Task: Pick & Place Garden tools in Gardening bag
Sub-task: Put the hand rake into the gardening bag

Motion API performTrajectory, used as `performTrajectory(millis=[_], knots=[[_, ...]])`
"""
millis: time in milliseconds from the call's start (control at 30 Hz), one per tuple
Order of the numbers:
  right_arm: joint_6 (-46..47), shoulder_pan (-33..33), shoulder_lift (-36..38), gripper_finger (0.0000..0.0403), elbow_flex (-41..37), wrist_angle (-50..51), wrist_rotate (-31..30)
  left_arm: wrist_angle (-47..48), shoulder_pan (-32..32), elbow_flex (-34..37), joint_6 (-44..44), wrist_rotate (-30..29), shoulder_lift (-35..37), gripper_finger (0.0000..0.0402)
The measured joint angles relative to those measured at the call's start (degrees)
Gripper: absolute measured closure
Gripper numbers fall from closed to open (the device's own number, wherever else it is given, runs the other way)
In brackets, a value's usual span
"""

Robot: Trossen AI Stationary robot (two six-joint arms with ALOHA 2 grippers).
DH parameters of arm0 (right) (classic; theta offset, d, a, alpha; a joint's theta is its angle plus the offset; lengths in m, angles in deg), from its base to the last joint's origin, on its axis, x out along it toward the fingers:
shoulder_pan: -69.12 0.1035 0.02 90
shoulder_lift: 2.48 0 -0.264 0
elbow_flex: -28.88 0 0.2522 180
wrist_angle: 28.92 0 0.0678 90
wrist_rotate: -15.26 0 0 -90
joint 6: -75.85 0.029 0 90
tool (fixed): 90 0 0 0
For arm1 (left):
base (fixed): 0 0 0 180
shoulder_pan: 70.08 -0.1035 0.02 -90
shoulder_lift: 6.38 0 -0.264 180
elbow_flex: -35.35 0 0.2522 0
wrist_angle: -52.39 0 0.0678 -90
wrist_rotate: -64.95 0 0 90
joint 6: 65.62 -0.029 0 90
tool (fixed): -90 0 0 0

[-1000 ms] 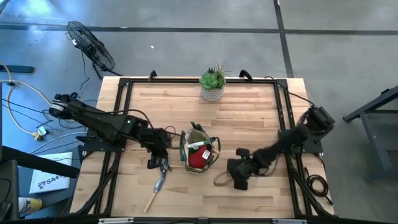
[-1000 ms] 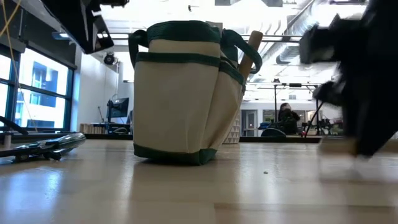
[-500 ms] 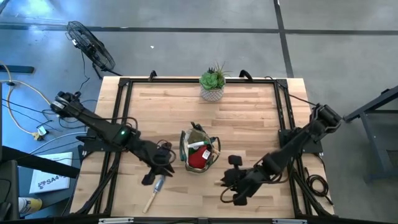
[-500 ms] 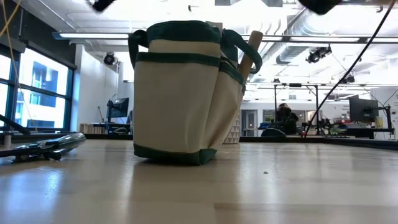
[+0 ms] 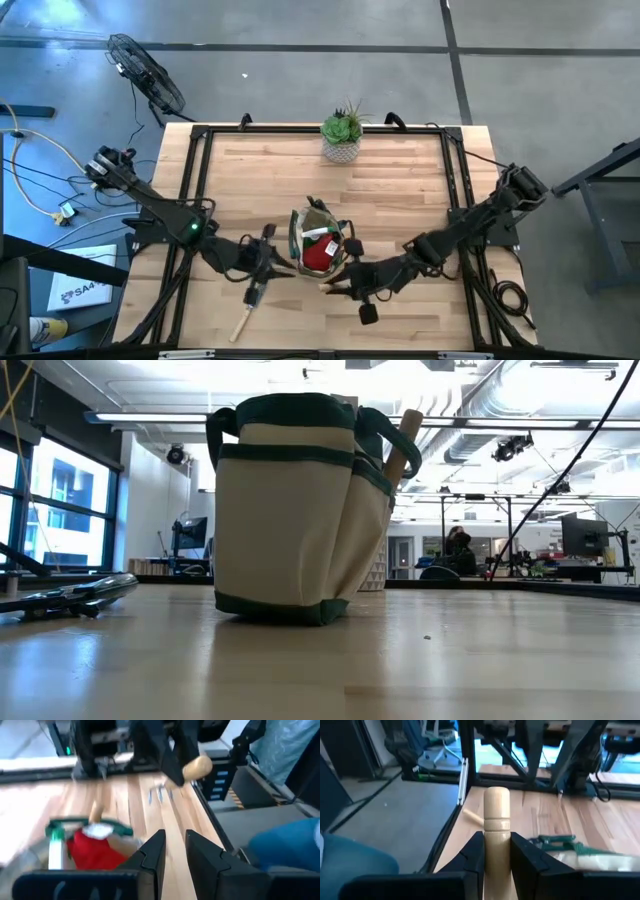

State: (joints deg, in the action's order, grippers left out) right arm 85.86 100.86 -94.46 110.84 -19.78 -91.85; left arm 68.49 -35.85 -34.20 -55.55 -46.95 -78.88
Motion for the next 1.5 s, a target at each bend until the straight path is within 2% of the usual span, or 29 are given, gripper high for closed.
performTrajectory(millis=[100, 267, 567, 767, 867, 967, 1233, 1500], knots=[[-1.0, -1.1, 0.0, 0.0351, 0.0, -2.0, 1.0, -7.4, -0.1, 0.0, -5.3, 0.9, -3.2, 0.0329], [-1.3, -1.0, 0.0, 0.0351, 0.0, -2.4, 1.2, -10.3, -0.1, 0.0, -11.5, -0.2, -6.2, 0.0329], [-1.3, -0.6, 0.0, 0.0351, 0.0, -1.4, 1.2, -14.0, -0.1, 0.0, -10.0, -5.3, -6.1, 0.0329], [-1.3, -0.6, 0.0, 0.0351, 0.0, -1.1, 1.2, -13.8, -0.1, 0.0, -10.3, -3.0, -6.1, 0.0329], [-1.2, -0.6, 0.0, 0.0351, 0.0, -1.1, 1.2, -13.7, -0.1, 0.0, -9.9, -3.2, -6.1, 0.0329], [-1.2, -0.6, 0.1, 0.0351, 0.0, -1.0, 1.6, -13.6, -0.1, 0.0, -8.5, -5.9, -6.2, 0.0329], [-1.4, -0.6, 0.1, 0.0351, 0.0, -0.7, 2.1, -11.4, -0.1, 0.0, -8.1, -4.5, -6.2, 0.0329], [-1.4, -0.6, 0.1, 0.0351, 0.0, -0.6, 2.1, -11.5, -0.1, 0.0, -11.7, -2.4, -6.2, 0.0319]])
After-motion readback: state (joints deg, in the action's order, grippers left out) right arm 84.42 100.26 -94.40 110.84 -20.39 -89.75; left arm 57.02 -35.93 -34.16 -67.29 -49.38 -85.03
